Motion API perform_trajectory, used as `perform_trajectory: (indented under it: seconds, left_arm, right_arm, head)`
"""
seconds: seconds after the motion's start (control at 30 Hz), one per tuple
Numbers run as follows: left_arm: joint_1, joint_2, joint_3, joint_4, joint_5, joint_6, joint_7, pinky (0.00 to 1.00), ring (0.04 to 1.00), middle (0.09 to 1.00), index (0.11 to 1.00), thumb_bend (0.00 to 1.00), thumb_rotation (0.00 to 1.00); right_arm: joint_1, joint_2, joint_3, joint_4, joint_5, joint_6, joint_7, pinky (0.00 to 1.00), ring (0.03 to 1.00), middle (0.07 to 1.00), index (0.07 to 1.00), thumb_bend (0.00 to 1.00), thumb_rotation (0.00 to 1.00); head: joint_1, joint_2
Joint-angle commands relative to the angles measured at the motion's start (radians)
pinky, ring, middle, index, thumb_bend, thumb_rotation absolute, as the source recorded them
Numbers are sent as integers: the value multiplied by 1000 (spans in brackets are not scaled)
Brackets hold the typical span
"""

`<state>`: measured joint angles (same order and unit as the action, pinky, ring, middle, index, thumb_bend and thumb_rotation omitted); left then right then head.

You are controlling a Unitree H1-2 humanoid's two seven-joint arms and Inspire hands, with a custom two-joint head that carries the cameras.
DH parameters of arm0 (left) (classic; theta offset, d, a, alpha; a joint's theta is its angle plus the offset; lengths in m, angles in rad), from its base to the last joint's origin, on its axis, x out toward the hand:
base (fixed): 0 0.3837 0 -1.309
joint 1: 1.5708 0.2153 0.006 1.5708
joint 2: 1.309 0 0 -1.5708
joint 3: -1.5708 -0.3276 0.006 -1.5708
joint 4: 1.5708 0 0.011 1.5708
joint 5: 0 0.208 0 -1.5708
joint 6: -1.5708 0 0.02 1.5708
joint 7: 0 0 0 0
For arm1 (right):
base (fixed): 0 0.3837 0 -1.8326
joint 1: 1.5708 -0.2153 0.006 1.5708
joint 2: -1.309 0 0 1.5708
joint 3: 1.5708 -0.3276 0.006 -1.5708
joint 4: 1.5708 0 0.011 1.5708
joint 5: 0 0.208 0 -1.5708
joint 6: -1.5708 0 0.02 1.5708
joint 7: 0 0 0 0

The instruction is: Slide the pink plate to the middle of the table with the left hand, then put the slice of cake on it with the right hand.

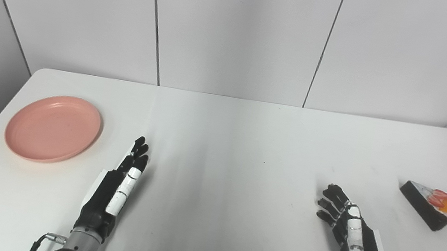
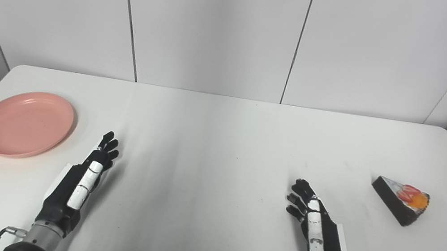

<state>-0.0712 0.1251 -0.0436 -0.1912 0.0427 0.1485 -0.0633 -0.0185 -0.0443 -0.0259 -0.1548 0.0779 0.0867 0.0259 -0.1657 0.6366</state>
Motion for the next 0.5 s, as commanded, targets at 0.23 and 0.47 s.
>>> perform_trajectory:
  seconds: [0.23,0.47]
  left_arm:
    - [-14,-1,6,-44,-14,48,-14,1000,982,997,1000,750,1000]
    - [-13,-1,6,-48,-11,69,-19,1000,980,999,1000,758,1000]
  right_arm:
    - [-4,-4,3,-9,-5,-20,8,816,829,851,830,896,1000]
    - [-4,-2,4,-5,-3,-44,7,816,833,852,831,923,1000]
  head:
    - [0,2]
    - [-1,0]
